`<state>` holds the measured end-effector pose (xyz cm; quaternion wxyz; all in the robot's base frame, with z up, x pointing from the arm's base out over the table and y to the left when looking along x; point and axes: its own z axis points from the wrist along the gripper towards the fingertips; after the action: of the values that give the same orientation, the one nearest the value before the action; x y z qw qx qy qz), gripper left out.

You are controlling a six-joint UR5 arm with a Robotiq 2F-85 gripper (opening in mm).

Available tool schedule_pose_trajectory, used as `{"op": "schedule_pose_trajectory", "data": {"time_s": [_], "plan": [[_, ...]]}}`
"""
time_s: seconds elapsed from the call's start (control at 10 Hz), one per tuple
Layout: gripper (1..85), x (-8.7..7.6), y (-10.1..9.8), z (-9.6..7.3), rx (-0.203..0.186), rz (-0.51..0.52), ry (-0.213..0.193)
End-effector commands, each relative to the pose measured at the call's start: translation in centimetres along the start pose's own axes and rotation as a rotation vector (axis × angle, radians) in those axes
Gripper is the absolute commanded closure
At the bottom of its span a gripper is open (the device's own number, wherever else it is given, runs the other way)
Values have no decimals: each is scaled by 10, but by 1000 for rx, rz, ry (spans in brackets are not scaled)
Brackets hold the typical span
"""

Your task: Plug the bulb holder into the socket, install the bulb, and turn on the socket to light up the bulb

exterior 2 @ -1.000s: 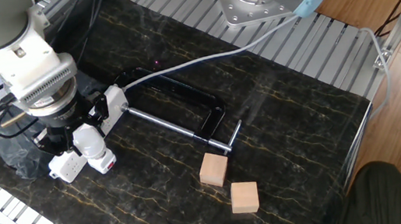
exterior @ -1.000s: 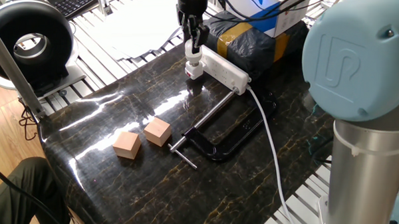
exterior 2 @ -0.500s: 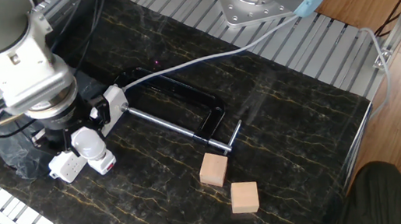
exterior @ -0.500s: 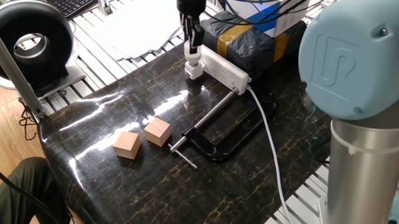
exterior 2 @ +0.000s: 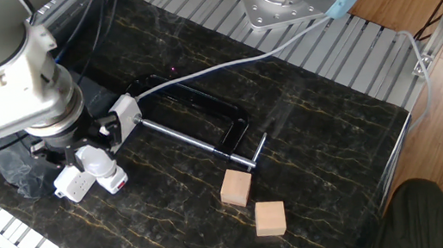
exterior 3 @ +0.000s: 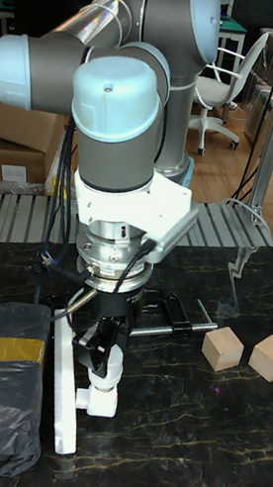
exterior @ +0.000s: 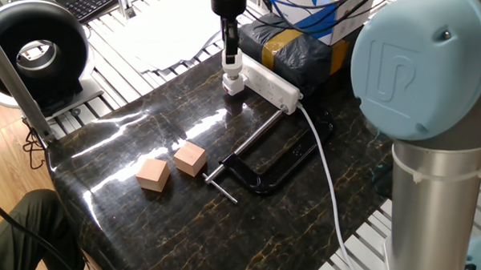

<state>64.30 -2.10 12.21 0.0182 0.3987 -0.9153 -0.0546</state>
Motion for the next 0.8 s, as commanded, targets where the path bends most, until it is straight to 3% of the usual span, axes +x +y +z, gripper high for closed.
{"op": "schedule_pose_trajectory", "data": {"time_s": [0.0,0.3,0.5,0.7], "plan": [[690,-4,0,-1,-9,148,-9],[663,-6,-6,-1,13,195,-16],[467,-9,-6,0,14,167,-28],[383,-9,-6,0,9,148,-26]]}}
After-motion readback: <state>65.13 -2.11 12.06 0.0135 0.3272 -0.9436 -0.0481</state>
